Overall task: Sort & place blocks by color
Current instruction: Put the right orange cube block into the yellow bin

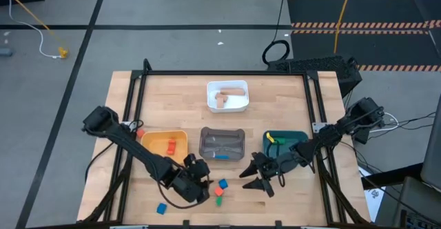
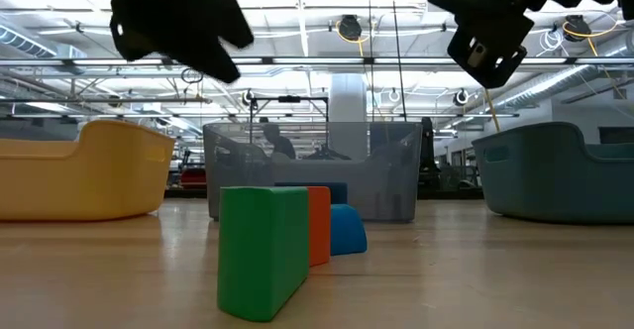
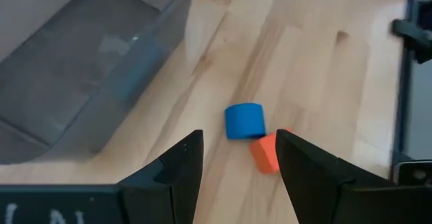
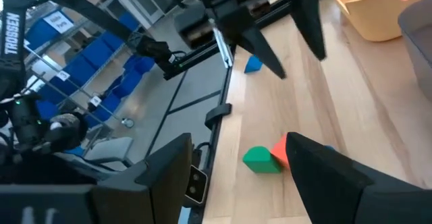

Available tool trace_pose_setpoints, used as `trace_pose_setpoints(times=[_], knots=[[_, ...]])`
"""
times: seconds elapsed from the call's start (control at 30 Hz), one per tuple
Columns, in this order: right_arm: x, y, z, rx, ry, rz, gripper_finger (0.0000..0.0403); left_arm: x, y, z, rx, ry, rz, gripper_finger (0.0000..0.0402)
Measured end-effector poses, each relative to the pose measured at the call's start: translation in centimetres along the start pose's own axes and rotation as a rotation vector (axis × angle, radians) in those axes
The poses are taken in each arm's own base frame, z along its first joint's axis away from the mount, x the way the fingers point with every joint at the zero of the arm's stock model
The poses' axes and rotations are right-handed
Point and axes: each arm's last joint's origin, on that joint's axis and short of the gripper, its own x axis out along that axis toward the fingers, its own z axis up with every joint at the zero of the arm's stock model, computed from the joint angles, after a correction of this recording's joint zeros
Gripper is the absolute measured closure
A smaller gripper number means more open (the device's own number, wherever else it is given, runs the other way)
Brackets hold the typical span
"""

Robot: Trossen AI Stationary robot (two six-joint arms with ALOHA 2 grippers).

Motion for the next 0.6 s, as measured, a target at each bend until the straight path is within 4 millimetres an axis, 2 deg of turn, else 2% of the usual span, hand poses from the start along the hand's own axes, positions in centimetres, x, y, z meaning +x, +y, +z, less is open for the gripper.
trace_pose_setpoints(times=[0.23, 0.6], knots=[[0.0, 0.0, 0.0, 0.002, 0.002, 0.001, 0.0172, 2.1, -0.5, -0.7, -0.041, -0.02, -0.011, 0.0215], [0.0, 0.0, 0.0, 0.003, 0.0, 0.006, 0.0172, 2.5, -1.1, -0.4, -0.059, -0.077, -0.048, 0.0215]])
